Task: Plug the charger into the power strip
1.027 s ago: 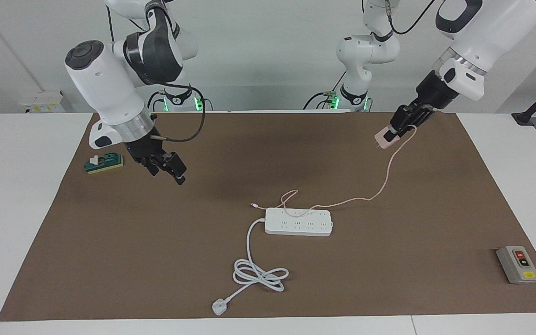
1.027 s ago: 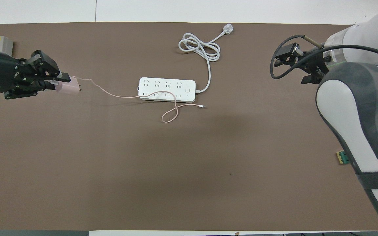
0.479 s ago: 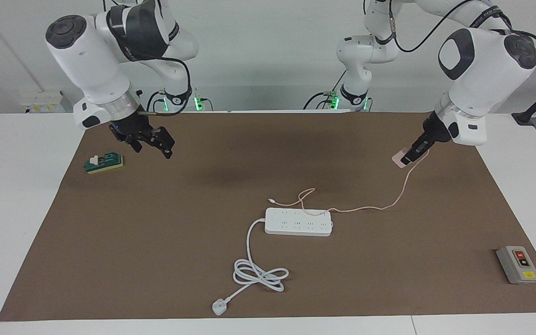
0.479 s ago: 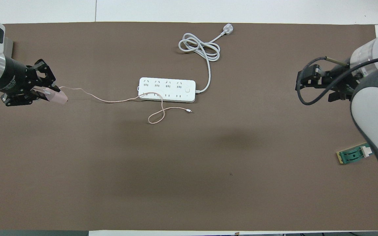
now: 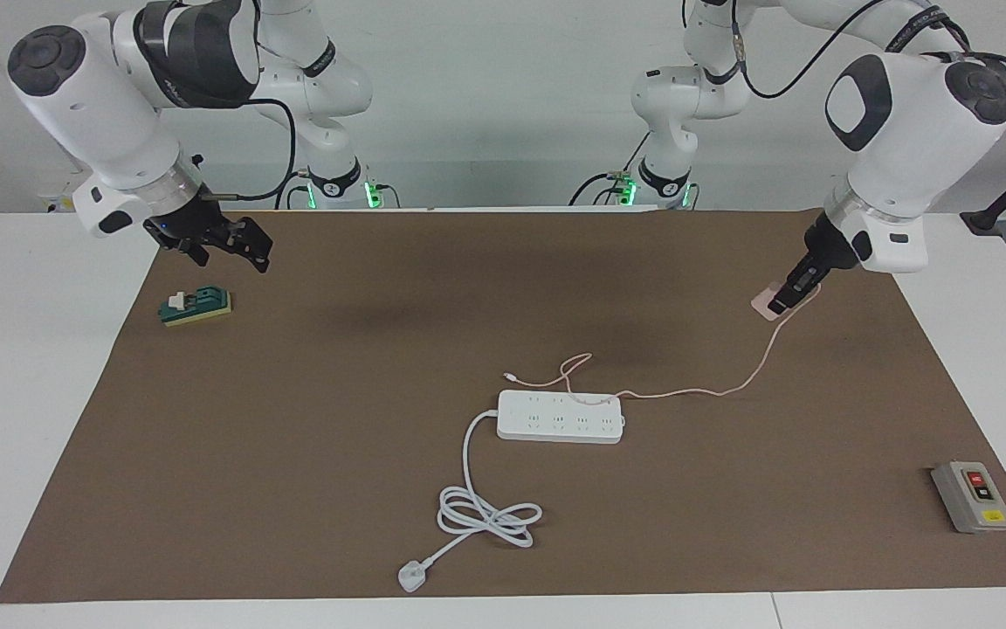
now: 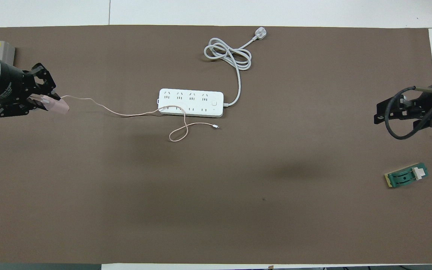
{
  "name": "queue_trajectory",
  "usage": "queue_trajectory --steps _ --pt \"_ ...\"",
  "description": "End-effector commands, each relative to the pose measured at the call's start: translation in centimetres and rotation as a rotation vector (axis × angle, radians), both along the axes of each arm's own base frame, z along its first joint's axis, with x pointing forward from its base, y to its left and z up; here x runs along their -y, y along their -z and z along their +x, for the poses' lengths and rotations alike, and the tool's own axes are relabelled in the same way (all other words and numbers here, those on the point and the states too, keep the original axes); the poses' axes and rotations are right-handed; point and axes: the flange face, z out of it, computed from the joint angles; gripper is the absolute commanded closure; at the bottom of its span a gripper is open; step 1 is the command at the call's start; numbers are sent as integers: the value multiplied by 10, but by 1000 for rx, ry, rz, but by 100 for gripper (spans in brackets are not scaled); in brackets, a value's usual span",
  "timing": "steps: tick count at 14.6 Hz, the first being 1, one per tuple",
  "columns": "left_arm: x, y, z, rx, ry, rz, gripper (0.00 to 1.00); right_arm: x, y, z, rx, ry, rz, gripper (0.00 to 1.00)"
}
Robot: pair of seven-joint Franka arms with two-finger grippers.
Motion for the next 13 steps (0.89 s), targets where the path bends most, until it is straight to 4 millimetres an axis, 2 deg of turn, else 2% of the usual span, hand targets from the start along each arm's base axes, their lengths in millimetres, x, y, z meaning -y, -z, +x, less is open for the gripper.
queue_trajectory --steps 1,3,4,5,6,7,8,9,10,13 --pt "-6 -10 5 32 -54 24 100 -10 -9 -27 6 -34 -7 0" --pt "-3 -8 6 23 -103 24 100 -5 -26 -39 40 -39 -38 0" --pt "-6 -9 7 21 -181 20 100 -11 -24 -41 47 -50 -49 0" --pt "-9 -9 9 15 -303 10 100 -17 -15 -29 77 -61 -52 0" --pt "-14 -4 15 10 -400 8 100 -7 8 -13 58 -48 -55 0" --pt "-10 -4 18 12 -425 9 100 2 11 -12 50 -42 -54 0" --pt "-8 -6 20 16 -440 9 100 2 6 -16 46 -57 -50 0" --pt "-5 4 24 -4 -489 11 100 1 -4 -21 52 -62 -48 0" --pt "-4 7 25 -12 -540 8 100 0 -4 -22 54 -68 -50 0" --pt "-5 9 26 -11 -544 17 100 6 -4 -13 99 -141 -68 0"
